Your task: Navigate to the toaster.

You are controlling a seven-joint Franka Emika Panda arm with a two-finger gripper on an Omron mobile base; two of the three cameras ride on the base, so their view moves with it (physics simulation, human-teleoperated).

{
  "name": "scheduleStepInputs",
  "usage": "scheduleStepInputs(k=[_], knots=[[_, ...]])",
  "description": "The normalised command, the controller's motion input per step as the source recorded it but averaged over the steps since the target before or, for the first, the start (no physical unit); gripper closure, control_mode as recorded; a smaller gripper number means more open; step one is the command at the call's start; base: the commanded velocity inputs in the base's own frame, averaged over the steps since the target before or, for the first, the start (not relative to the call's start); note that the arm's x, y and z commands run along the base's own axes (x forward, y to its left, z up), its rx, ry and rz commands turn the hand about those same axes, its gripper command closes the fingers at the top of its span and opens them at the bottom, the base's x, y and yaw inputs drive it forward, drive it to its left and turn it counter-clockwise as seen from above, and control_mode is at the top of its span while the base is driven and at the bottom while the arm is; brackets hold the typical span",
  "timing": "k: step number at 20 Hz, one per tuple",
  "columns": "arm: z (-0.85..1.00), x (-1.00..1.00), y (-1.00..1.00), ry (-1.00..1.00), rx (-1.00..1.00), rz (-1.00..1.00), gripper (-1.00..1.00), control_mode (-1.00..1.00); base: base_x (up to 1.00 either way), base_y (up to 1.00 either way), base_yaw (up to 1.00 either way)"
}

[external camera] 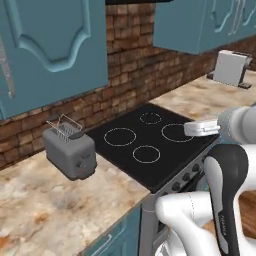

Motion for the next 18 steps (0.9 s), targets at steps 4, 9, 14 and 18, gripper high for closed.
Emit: scheduleStepInputs(k=[4, 9, 14, 18], knots=[[0.0, 0.0, 0.0, 0.0, 0.0, 0.0, -1.0, 1.0, 1.0, -0.04, 0.65], [0.0, 0.0, 0.0, 0.0, 0.0, 0.0, -1.0, 1.0, 0.67, 0.58, 0.61], [0.0, 0.0, 0.0, 0.0, 0.0, 0.0, -1.0, 1.0, 0.01, 1.0, 0.64], [0.0, 0.0, 0.0, 0.0, 0.0, 0.0, -1.0, 1.0, 0.17, 1.0, 0.55]])
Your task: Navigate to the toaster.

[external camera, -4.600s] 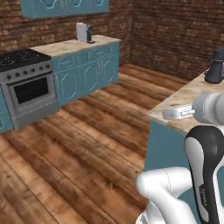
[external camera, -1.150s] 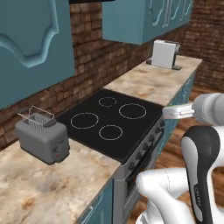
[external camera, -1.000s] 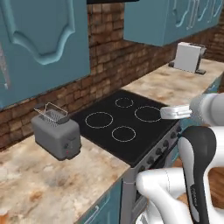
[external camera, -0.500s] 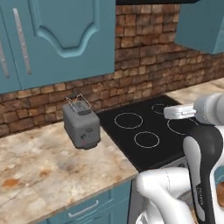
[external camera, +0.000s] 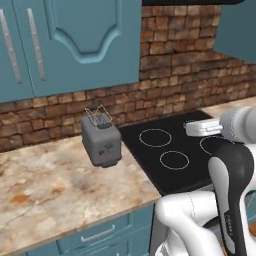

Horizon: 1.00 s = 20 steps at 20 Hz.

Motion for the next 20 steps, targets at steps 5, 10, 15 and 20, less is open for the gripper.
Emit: scheduleStepInputs(k=[5, 10, 15, 20], knots=[[0.0, 0.0, 0.0, 0.0, 0.0, 0.0, -1.0, 1.0, 0.05, 0.88, 0.74], [0.0, 0.0, 0.0, 0.0, 0.0, 0.0, -1.0, 1.0, 0.0, 0.7, 0.86], [0.0, 0.0, 0.0, 0.0, 0.0, 0.0, -1.0, 1.0, -0.03, 0.43, 0.94], [0.0, 0.0, 0.0, 0.0, 0.0, 0.0, -1.0, 1.0, -0.01, 0.89, 0.7]])
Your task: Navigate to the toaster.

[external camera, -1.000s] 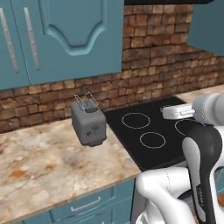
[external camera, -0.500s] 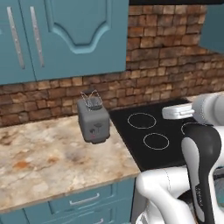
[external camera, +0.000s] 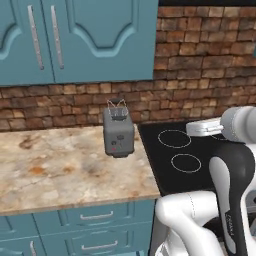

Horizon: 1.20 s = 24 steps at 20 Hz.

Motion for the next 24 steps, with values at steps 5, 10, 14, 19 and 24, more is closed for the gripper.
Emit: scheduleStepInputs(k=[5, 10, 14, 19, 24], knots=[[0.0, 0.0, 0.0, 0.0, 0.0, 0.0, -1.0, 1.0, 0.37, 0.9, 0.05], [0.0, 0.0, 0.0, 0.0, 0.0, 0.0, -1.0, 1.0, -0.49, -0.29, 0.14], [0.0, 0.0, 0.0, 0.0, 0.0, 0.0, -1.0, 1.0, -0.7, 0.39, 0.04], [0.0, 0.0, 0.0, 0.0, 0.0, 0.0, -1.0, 1.0, 0.48, 1.0, 0.0], [0.0, 0.0, 0.0, 0.0, 0.0, 0.0, -1.0, 1.0, 0.8, 0.99, 0.0]])
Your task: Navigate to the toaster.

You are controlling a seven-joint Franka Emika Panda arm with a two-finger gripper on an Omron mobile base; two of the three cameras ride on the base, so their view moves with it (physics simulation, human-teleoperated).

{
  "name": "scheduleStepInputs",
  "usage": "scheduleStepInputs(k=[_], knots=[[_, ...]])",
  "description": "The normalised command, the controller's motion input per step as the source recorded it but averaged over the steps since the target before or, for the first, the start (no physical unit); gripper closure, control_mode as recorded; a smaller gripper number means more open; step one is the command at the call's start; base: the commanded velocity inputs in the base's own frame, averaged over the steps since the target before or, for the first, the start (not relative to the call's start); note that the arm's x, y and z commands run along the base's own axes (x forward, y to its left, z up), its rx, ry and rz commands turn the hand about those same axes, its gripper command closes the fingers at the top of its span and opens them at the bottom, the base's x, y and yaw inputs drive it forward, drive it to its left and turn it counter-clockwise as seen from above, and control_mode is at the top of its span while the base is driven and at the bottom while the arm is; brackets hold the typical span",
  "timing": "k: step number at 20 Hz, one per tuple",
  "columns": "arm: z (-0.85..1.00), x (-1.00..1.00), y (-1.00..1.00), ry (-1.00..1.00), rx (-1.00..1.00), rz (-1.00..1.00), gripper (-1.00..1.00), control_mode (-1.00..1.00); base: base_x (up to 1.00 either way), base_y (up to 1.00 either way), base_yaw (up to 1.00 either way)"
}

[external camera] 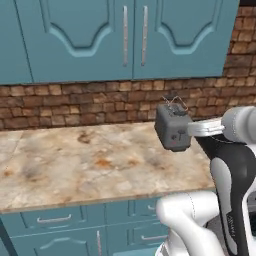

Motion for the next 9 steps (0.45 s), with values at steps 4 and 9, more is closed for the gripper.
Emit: scheduleStepInputs(k=[4, 9], knots=[[0.0, 0.0, 0.0, 0.0, 0.0, 0.0, -1.0, 1.0, 1.0, -0.61, 0.0], [0.0, 0.0, 0.0, 0.0, 0.0, 0.0, -1.0, 1.0, 1.0, -0.97, -0.02]])
